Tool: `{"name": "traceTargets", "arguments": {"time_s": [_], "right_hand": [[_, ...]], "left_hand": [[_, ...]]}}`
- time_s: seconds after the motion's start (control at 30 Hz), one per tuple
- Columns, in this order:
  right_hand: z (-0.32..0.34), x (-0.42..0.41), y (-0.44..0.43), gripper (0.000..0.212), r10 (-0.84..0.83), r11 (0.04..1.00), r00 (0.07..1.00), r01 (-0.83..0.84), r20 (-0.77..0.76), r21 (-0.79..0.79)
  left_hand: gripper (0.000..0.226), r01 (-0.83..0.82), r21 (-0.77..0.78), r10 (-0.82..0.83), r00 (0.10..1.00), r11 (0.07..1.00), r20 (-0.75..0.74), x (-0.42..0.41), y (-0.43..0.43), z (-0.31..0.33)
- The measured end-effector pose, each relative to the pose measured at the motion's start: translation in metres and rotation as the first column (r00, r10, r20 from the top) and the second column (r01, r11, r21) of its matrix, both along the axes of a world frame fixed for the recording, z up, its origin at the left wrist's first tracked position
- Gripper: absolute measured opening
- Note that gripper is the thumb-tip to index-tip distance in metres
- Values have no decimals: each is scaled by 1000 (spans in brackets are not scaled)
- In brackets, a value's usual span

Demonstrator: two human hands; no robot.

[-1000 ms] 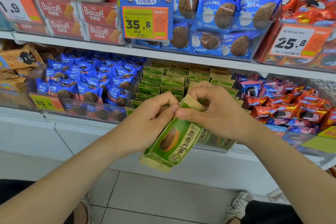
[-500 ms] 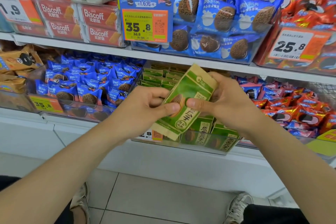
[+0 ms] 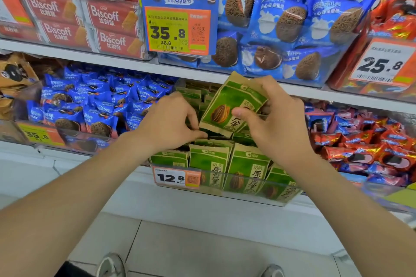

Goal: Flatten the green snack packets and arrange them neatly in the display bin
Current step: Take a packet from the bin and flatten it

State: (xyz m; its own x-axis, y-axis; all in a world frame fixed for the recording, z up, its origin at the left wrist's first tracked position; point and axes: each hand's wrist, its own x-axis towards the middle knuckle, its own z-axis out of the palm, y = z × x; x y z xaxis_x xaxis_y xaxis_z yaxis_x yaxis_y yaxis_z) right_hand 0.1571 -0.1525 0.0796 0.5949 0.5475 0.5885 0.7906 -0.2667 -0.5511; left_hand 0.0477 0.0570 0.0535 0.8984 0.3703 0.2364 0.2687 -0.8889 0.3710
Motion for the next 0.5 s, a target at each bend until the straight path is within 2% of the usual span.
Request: {"name": "traceTargets", "arguments": {"time_s": [0.23, 0.37, 0.5], "right_hand": [[-16, 15, 16, 35, 73, 997, 986, -69, 152, -33], [-19, 25, 22, 25, 166, 973, 957, -120, 237, -198], [-24, 30, 33, 18, 186, 919, 928, -48, 322, -391]], "left_hand": [[39, -7, -33, 6, 999, 999, -32, -4, 1, 4], [38, -12, -29, 11, 999, 1000, -37, -4, -1, 6], [22, 4, 40, -2, 998, 999, -66, -3, -3, 4]]}}
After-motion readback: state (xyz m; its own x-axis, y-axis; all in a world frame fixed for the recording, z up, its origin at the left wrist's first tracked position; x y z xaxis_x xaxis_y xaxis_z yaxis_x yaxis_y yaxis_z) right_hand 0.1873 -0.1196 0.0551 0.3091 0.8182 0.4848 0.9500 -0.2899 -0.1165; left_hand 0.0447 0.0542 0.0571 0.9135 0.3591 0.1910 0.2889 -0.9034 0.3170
